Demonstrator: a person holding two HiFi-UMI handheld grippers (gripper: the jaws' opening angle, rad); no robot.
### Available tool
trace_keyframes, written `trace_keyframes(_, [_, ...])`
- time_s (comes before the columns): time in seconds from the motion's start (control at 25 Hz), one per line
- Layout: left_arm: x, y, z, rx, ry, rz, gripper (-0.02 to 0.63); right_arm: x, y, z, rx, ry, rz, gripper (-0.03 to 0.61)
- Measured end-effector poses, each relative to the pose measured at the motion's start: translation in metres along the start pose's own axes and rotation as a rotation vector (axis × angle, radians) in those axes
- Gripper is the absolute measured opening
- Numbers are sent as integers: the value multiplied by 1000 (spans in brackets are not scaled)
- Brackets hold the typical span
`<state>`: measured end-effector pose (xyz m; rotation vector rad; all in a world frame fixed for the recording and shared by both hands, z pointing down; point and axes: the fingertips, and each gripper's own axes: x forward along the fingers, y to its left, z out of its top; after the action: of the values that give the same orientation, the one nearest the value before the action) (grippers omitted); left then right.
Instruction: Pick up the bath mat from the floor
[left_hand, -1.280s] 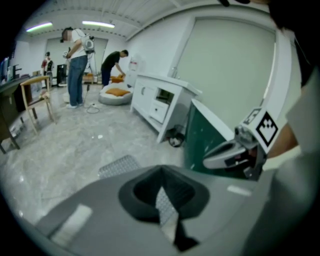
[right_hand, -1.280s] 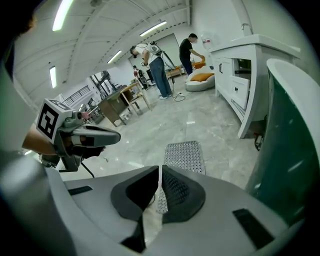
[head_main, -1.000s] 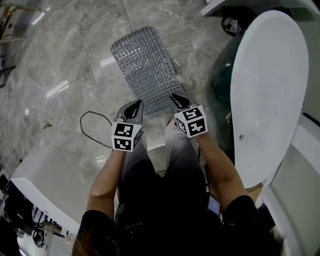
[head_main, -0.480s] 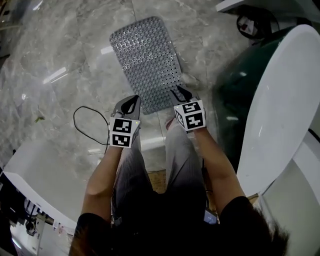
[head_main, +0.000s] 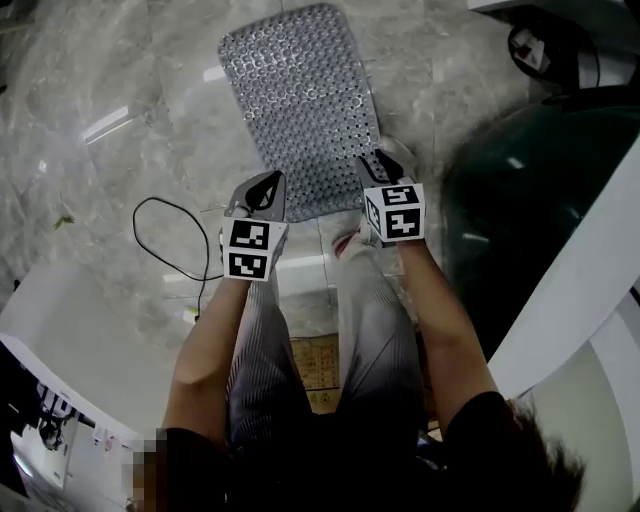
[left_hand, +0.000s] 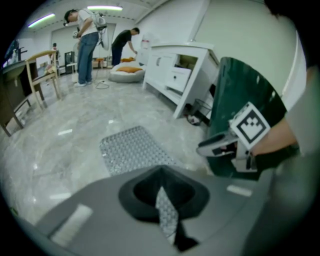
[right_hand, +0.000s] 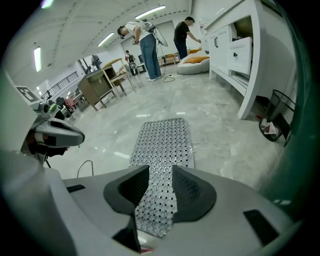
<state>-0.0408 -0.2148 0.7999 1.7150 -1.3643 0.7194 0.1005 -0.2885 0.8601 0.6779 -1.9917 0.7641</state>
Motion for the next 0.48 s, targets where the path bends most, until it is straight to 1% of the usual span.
trace_keyframes(0.24, [37,10,-28,4,4,-22,5,46,-26,-18,11,8,-51,140])
trace_keyframes(0.48, [69,23,-43,19,-13,-34,5,89,-48,-38,16,29,-79,147])
